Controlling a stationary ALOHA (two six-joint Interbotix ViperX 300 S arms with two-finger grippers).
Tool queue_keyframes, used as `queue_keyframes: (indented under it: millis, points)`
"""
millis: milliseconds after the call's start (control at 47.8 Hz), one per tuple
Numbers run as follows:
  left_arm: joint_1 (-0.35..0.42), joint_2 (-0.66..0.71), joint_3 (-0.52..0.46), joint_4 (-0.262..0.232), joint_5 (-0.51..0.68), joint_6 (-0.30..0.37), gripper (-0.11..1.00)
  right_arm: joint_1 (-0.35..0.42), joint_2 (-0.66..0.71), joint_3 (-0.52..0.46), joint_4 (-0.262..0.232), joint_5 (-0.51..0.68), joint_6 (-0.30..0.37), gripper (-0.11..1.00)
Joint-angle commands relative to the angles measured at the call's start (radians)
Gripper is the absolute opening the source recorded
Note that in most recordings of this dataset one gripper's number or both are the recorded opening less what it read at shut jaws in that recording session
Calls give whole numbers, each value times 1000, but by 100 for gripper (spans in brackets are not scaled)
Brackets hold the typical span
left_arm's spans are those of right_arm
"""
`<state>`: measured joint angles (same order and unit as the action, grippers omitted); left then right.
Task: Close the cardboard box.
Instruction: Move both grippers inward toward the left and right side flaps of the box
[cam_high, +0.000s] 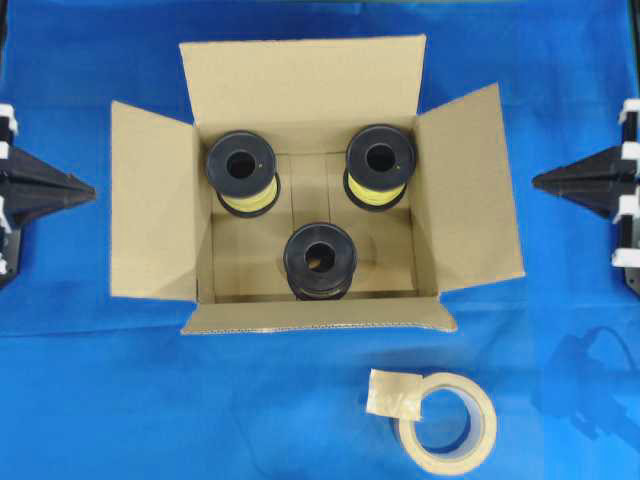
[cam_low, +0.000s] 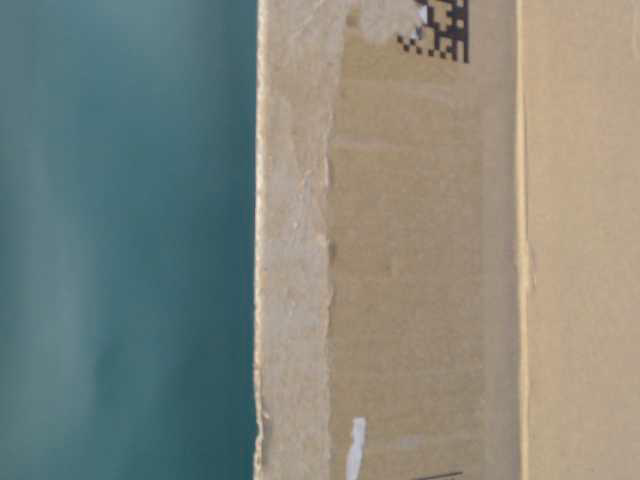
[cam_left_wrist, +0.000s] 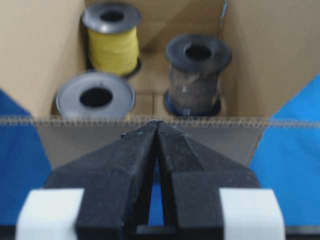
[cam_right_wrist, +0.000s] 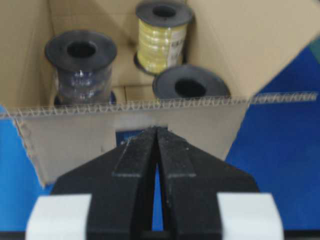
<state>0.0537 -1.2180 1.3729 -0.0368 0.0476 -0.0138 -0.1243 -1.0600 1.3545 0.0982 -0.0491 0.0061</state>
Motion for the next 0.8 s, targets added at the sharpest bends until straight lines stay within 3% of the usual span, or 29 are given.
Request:
queue_keyframes:
  millis: [0, 502, 774]
  points:
    - [2, 40, 5, -5, -40, -9, 0, -2, 51, 9, 9, -57, 2, 0]
    - [2, 204, 60, -5, -210, -72, 0, -2, 215, 49, 41, -210, 2, 0]
    - [8, 276, 34, -3, -305, -71, 0, -2, 288, -32, 38, -250, -5, 0]
